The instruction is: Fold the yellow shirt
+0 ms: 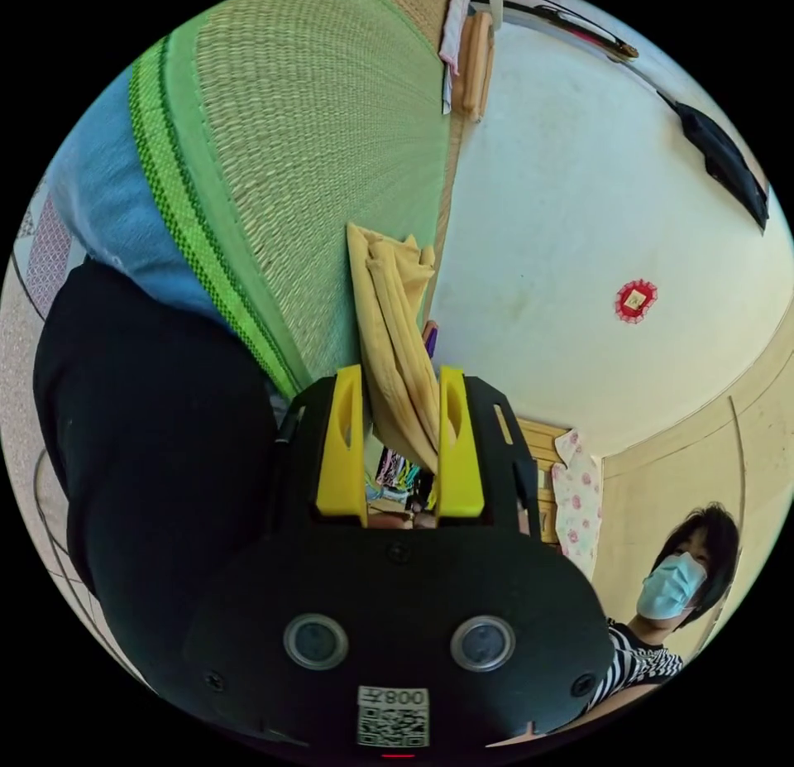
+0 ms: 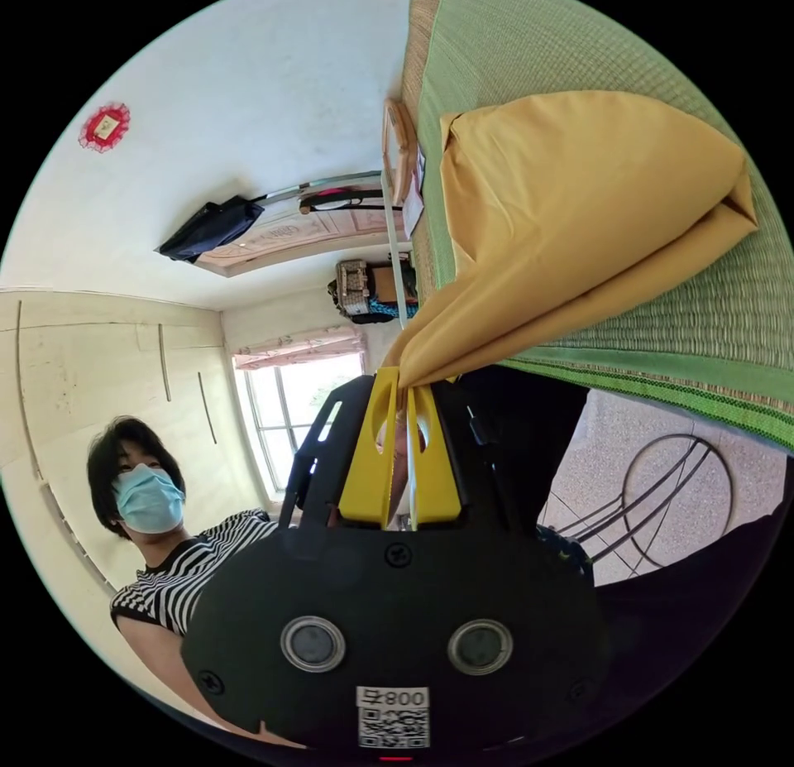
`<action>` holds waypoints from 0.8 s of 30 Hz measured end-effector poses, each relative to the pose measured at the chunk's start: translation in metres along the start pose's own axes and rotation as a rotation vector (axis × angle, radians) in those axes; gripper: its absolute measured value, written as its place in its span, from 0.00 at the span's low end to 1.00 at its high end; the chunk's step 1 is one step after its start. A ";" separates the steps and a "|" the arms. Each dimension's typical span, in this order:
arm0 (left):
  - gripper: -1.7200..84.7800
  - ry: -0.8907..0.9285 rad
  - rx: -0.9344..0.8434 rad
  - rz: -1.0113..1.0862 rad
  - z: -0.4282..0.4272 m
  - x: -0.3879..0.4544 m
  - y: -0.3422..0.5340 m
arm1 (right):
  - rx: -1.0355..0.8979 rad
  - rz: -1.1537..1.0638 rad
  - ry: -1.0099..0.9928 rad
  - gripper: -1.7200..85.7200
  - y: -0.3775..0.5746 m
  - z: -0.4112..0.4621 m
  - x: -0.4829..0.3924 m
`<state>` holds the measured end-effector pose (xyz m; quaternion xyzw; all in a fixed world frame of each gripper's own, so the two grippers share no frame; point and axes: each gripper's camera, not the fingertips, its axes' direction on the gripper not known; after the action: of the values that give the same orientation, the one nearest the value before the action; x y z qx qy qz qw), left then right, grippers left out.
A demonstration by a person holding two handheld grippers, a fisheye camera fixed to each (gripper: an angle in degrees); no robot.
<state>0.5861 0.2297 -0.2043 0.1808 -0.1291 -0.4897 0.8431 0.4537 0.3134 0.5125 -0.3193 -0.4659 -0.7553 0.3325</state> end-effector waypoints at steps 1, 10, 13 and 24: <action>0.18 -0.009 0.002 -0.007 0.000 0.000 -0.005 | 0.001 0.003 -0.003 0.02 0.001 0.000 0.001; 0.18 -0.029 0.020 -0.027 -0.008 0.010 -0.029 | 0.012 0.008 -0.028 0.03 0.001 -0.008 0.006; 0.18 -0.059 0.023 -0.018 -0.010 0.019 -0.036 | 0.006 0.002 -0.026 0.03 -0.001 -0.010 0.005; 0.16 -0.126 -0.003 -0.014 -0.005 0.054 -0.055 | -0.035 0.005 0.017 0.03 -0.001 -0.024 0.014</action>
<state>0.5713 0.1586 -0.2310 0.1495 -0.1800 -0.5061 0.8301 0.4407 0.2887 0.5146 -0.3198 -0.4489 -0.7651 0.3329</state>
